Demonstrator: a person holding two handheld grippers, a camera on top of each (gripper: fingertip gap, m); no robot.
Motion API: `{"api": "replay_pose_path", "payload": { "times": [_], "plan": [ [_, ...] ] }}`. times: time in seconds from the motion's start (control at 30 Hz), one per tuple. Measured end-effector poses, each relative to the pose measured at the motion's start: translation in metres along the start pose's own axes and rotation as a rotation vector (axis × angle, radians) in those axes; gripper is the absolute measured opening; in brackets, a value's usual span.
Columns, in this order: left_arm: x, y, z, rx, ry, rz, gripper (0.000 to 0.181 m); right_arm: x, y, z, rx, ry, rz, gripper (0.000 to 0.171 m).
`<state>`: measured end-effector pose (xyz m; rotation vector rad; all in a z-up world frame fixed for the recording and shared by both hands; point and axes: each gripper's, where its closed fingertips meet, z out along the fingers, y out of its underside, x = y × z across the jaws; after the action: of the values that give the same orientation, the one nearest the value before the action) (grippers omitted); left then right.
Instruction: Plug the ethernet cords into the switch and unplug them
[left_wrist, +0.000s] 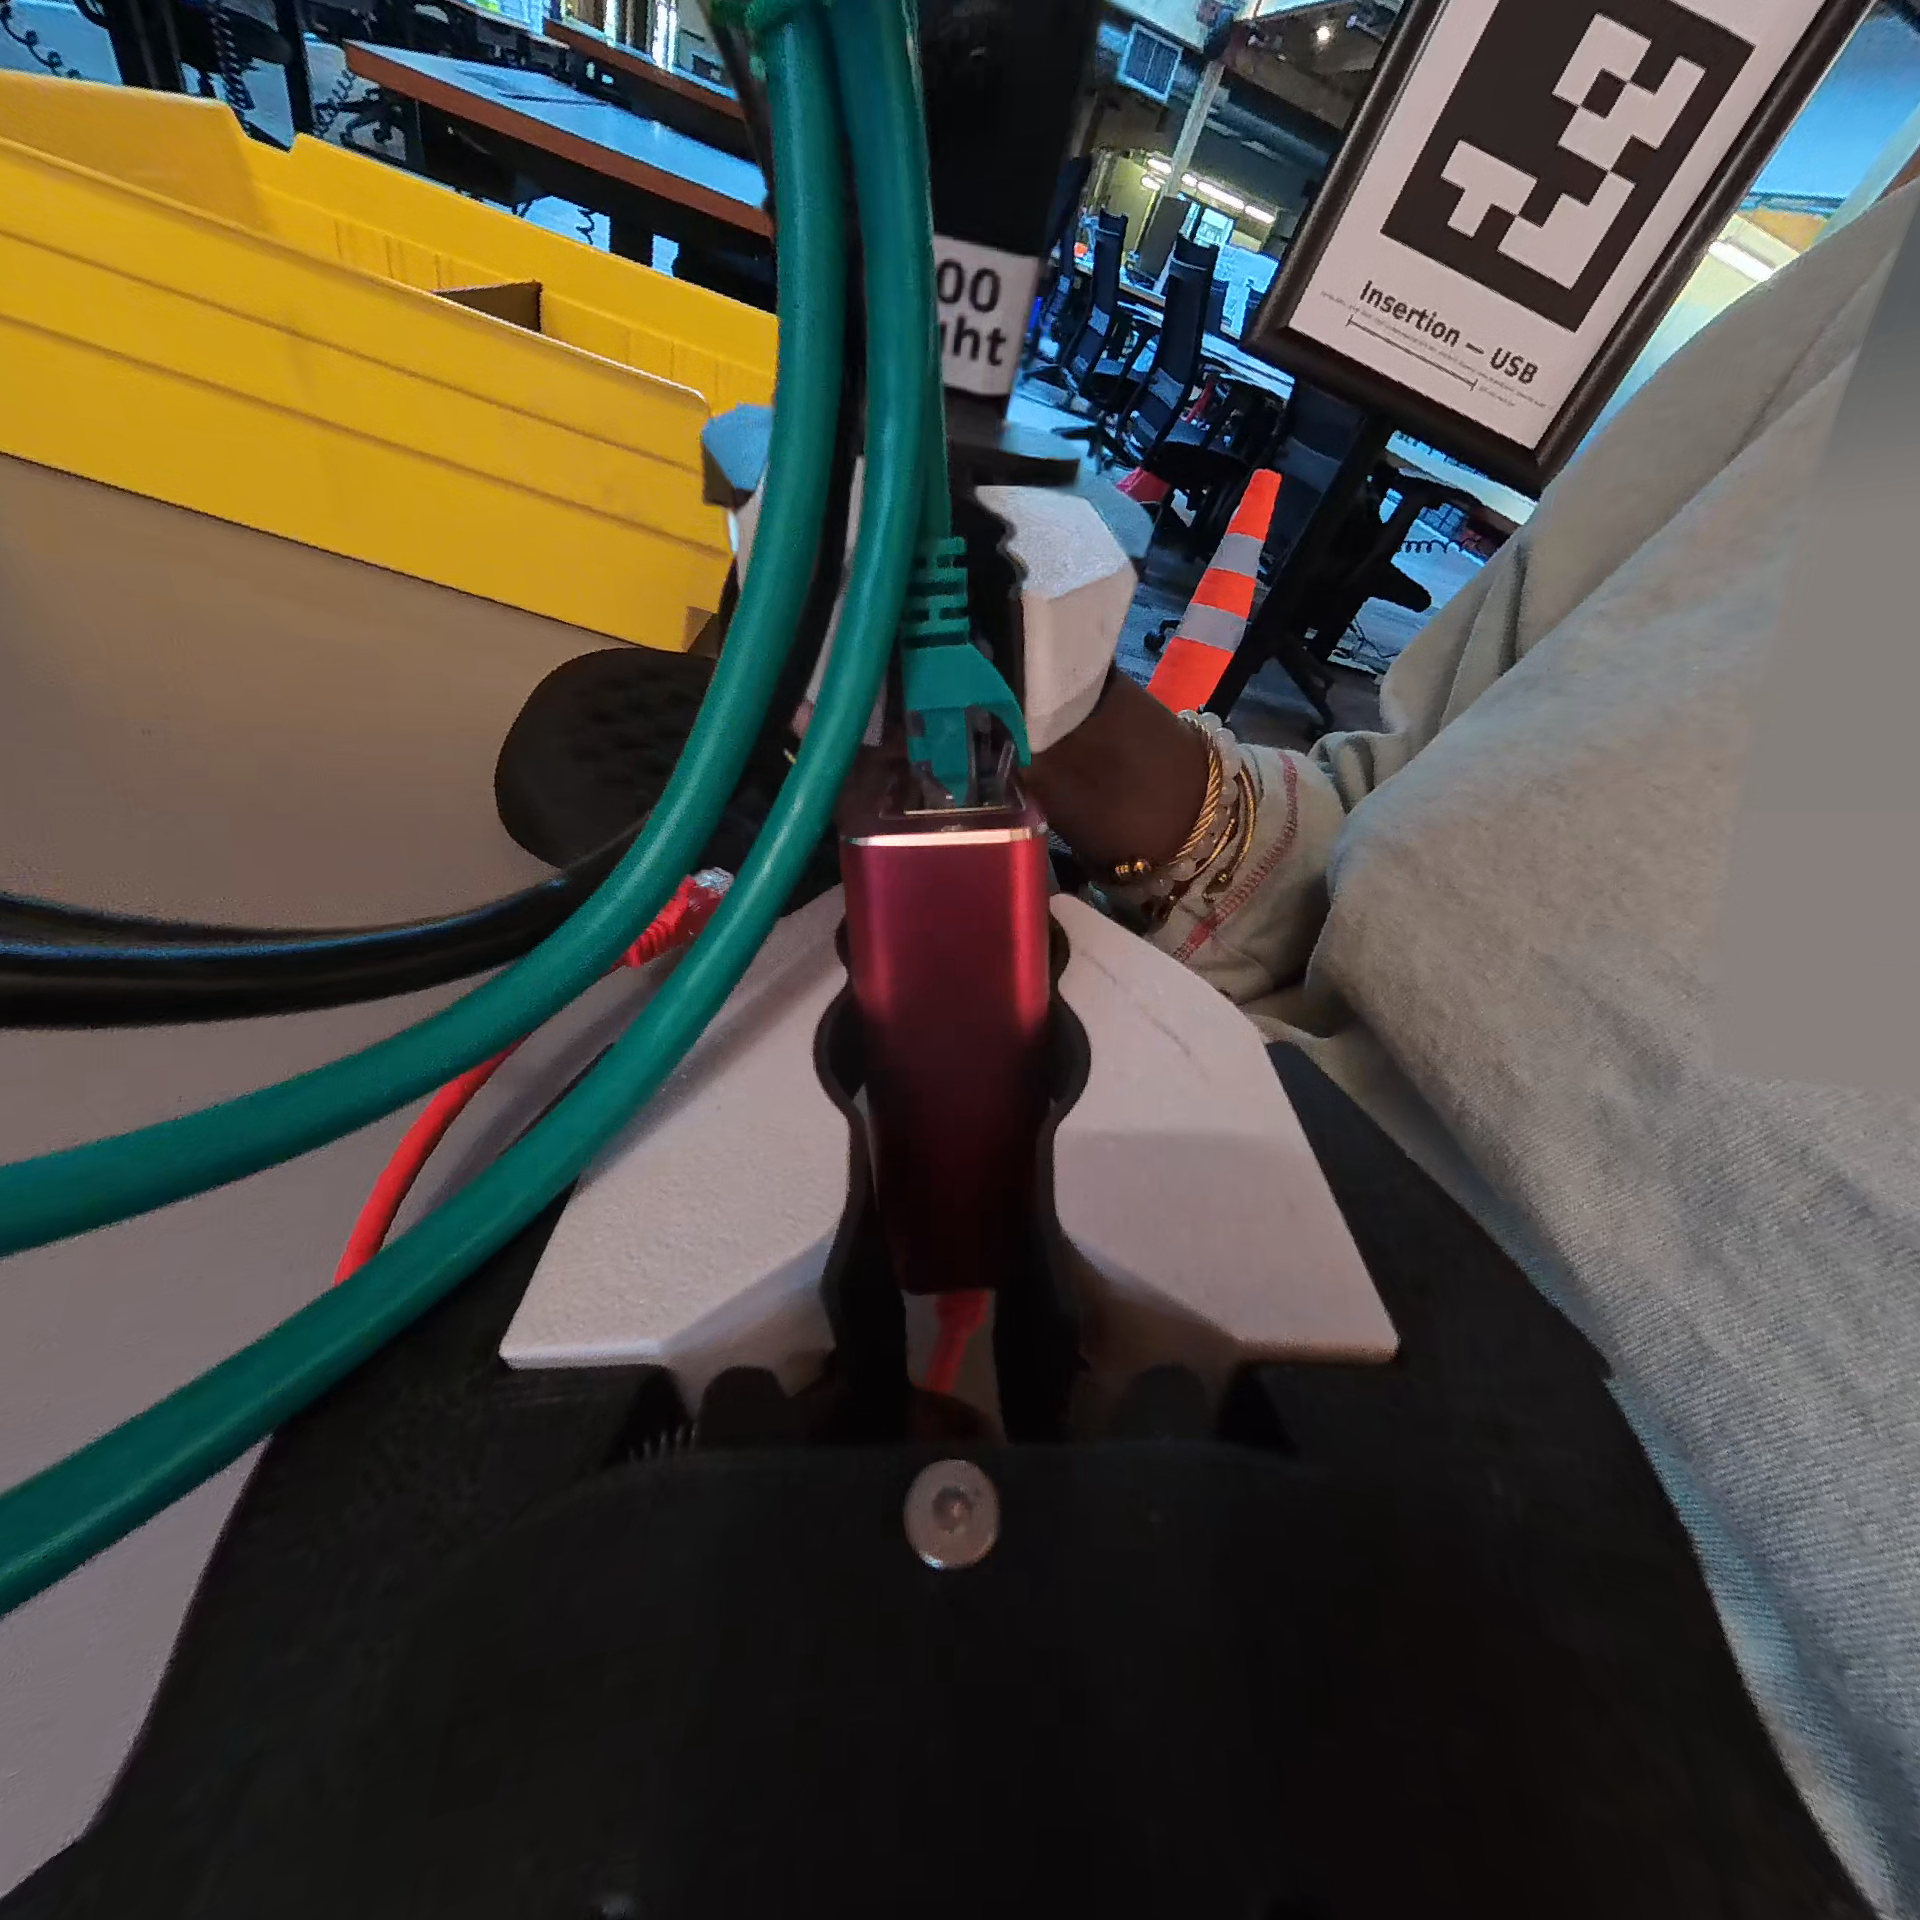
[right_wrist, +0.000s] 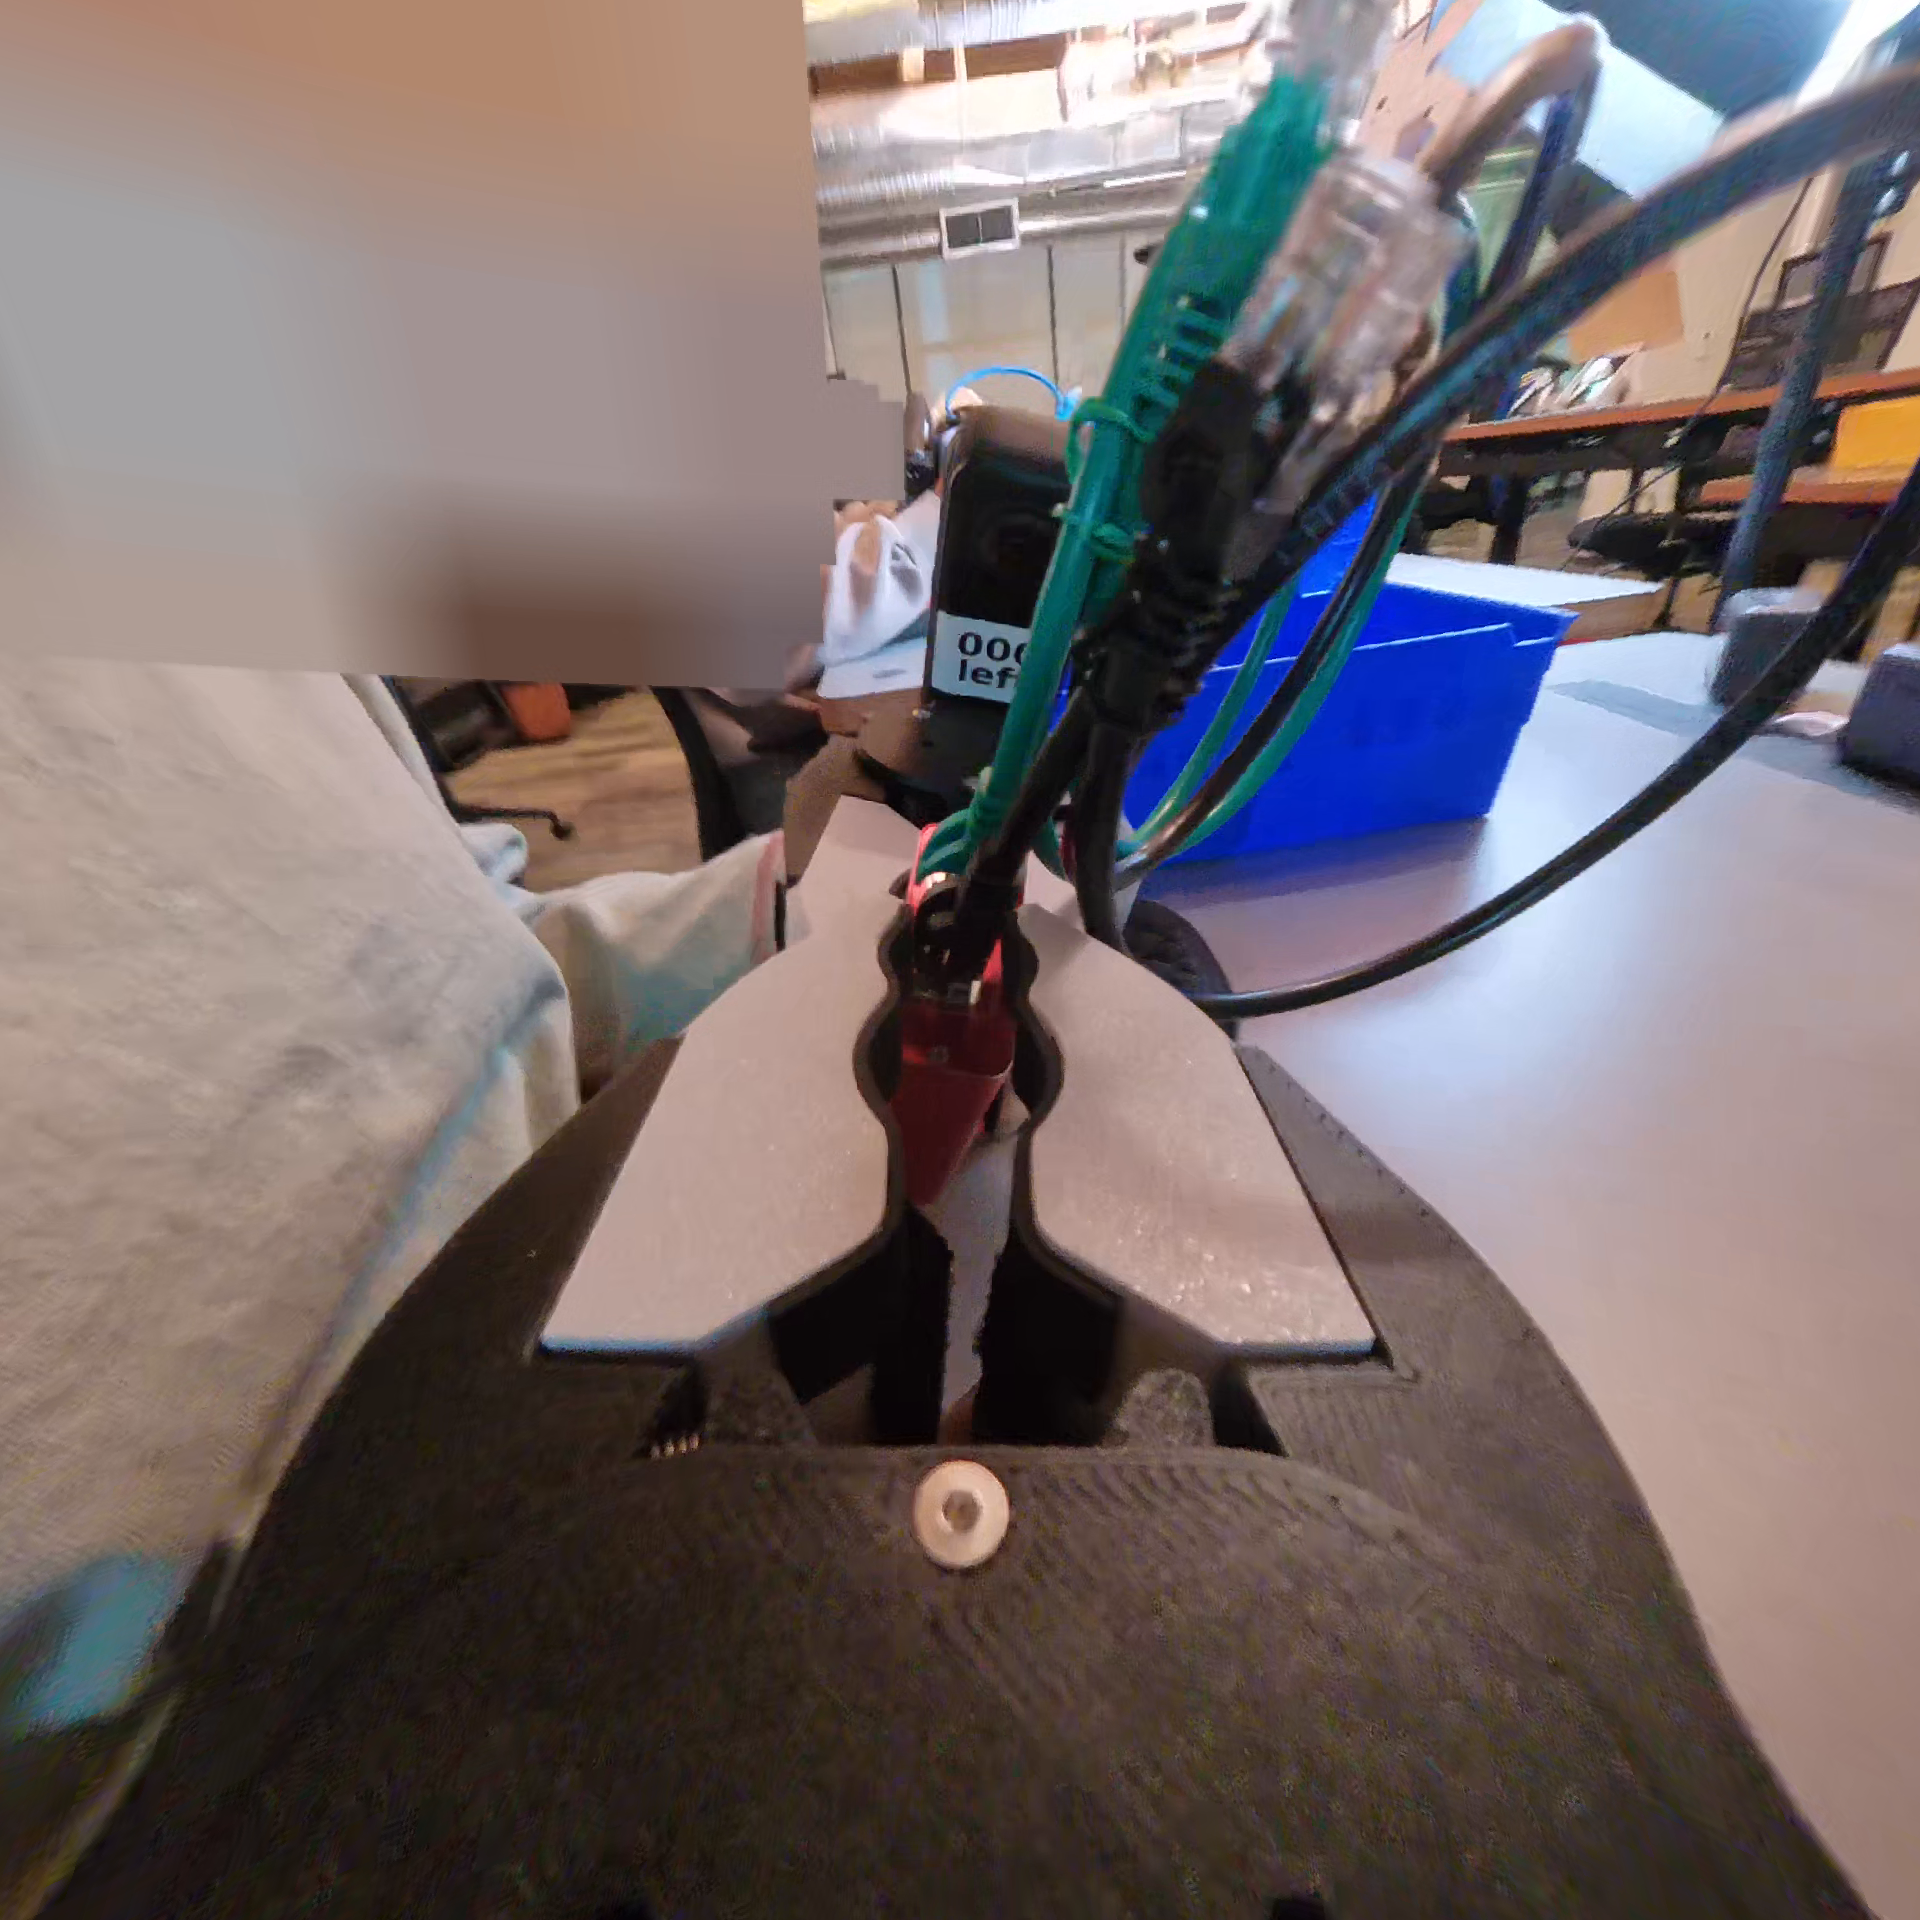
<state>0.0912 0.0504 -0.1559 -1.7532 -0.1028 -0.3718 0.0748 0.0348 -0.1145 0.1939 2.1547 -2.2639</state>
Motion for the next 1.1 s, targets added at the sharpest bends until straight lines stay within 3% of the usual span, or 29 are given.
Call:
{"api": "replay_pose_path", "payload": {
  "times": [0.37,0.6,0.83,1.1],
  "plan": [
    [-0.007,0.002,0.001,-0.01,-0.038,-0.026,0.031,0.006,0.0,0.0,-0.091,0.215,-0.439,0.017],
    [-0.004,-0.006,-0.004,0.053,-0.007,-0.045,0.031,0.007,-0.008,0.004,0.055,0.203,-0.356,0.015],
    [-0.003,-0.01,-0.008,0.086,0.023,-0.075,0.03,0.004,-0.013,0.009,-0.152,0.36,-0.664,0.018],
    [-0.002,-0.012,-0.009,0.107,0.018,-0.062,0.029,0.008,-0.016,0.008,-0.005,0.316,-0.477,0.017]
  ]
}}
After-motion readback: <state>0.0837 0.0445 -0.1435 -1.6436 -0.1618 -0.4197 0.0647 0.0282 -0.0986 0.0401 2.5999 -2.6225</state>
